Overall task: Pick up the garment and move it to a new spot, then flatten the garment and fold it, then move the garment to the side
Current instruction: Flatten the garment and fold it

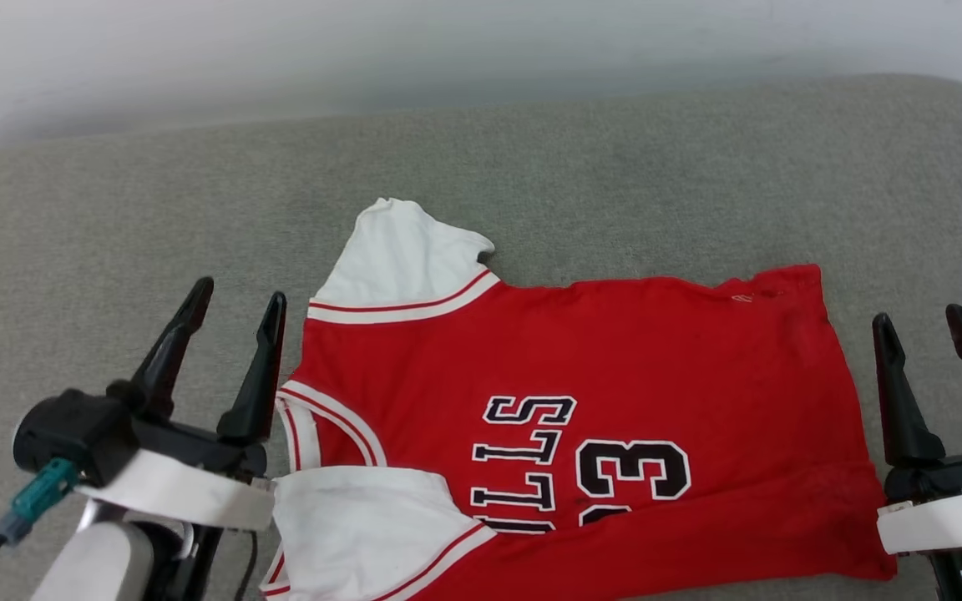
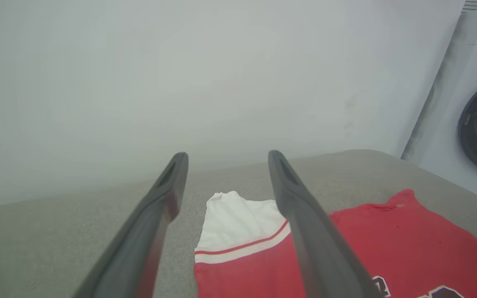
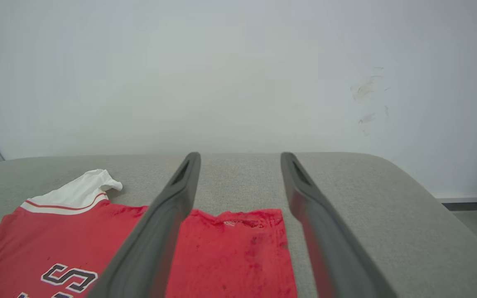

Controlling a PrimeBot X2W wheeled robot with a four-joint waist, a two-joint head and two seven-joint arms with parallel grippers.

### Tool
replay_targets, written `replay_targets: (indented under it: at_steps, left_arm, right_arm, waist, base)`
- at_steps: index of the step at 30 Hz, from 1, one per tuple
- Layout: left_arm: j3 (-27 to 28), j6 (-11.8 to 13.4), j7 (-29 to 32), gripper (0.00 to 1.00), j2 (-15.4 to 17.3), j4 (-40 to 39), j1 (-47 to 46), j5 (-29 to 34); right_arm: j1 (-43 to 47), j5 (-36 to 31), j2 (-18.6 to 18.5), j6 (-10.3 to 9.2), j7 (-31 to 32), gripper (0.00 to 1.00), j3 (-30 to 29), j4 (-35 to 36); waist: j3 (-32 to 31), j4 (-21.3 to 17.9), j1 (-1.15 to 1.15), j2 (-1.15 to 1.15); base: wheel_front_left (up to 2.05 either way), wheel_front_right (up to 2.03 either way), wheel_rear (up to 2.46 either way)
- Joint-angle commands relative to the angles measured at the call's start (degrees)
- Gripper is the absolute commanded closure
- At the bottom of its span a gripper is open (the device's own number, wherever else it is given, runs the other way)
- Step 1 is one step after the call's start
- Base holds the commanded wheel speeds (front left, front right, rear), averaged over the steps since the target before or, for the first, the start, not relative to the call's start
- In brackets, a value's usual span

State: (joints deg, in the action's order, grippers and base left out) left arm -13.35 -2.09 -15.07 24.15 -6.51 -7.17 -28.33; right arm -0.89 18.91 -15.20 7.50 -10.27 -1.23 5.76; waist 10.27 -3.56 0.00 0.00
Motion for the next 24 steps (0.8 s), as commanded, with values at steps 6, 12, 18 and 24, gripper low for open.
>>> replay_targets:
  at_steps: [6,12,18,24]
  left_arm:
    - [-1.21,-3.28,6.45,0.00,4.10,4.40,-10.62,-1.14]
    - [-5.27,-5.06,21.24,0.00,10.01,10.30,-23.20,-5.67]
    - [-9.92,-5.35,38.48,0.00,16.16,15.24,-34.58,-14.02]
    - [-11.94,-5.37,53.21,0.00,19.99,19.67,-42.92,-20.29]
  right_arm:
    - [-2.64,-1.35,2.20,-0.02,-1.82,0.00,1.12,-0.25]
    - [-4.74,-2.14,3.60,-0.01,-3.13,0.00,2.19,-1.56]
    - [-7.14,-2.25,5.06,-0.02,-4.30,0.00,3.85,-3.22]
    - [-8.82,-1.79,6.31,-0.02,-4.81,0.00,4.93,-4.72]
  waist:
    - [6.17,-5.20,0.00,0.00]
    - [10.96,-8.67,0.00,0.00]
    - [15.29,-11.94,0.00,0.00]
    - [18.91,-13.93,0.00,0.00]
  base:
    - [0.00,0.00,0.00]
    - [0.00,0.00,0.00]
    - [0.00,0.00,0.00]
    - [0.00,0.00,0.00]
